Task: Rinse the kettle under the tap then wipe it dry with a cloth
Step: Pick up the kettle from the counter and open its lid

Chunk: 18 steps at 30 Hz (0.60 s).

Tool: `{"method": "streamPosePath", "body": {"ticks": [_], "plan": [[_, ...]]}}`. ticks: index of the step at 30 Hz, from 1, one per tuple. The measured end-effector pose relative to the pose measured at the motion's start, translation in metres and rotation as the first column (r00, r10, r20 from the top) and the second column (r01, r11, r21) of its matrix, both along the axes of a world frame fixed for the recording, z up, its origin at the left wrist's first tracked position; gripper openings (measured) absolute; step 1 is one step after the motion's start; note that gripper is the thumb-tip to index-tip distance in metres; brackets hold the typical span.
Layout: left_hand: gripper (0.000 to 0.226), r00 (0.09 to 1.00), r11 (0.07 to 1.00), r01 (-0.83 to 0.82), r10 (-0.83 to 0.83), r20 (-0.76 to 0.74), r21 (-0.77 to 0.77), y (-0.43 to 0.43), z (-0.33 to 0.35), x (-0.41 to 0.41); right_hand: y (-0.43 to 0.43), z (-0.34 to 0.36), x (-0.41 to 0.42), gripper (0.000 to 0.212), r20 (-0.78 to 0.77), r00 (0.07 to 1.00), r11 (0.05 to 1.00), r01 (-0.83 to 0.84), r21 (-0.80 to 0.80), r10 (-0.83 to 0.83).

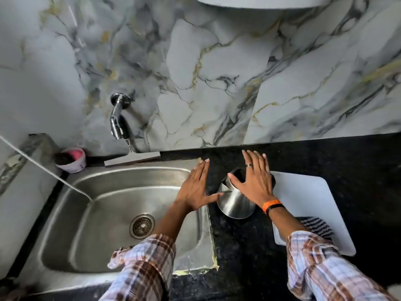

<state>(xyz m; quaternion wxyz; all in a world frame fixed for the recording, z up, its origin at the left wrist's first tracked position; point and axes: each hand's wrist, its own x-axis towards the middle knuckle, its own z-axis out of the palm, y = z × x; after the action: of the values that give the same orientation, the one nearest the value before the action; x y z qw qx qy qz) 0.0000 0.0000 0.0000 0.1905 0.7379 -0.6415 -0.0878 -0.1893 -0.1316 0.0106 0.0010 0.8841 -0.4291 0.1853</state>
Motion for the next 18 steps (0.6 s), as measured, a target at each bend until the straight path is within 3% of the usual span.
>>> {"method": "streamPosePath", "body": {"ticks": [4,7,9,15,18], "plan": [[0.129,0.968,0.985,0.041,0.002,-0.249,0.17,-0.02,-0.015,-0.027,-0.007,-0.011,-0.024,0.083,0.027,0.992,0.981,0.121,0.152,-0.126],[0.14,0.87,0.965,0.061,0.075,-0.487,0.257,-0.034,-0.027,-0.042,-0.012,-0.007,-0.027,0.065,0.023,0.99,0.957,0.127,0.262,-0.137],[0.139,0.812,0.966,0.022,0.133,-0.568,0.257,-0.04,-0.034,-0.048,-0.017,0.0,-0.028,0.064,-0.03,0.992,0.93,0.129,0.345,-0.126],[0.126,0.771,0.978,-0.048,0.167,-0.615,0.204,-0.046,-0.048,-0.049,-0.031,0.007,-0.029,0.067,-0.11,0.992,0.899,0.104,0.424,-0.063],[0.124,0.771,0.982,-0.053,0.155,-0.618,0.179,-0.047,-0.048,-0.051,-0.034,0.006,-0.028,0.052,-0.076,0.996,0.91,0.069,0.408,-0.041]]}}
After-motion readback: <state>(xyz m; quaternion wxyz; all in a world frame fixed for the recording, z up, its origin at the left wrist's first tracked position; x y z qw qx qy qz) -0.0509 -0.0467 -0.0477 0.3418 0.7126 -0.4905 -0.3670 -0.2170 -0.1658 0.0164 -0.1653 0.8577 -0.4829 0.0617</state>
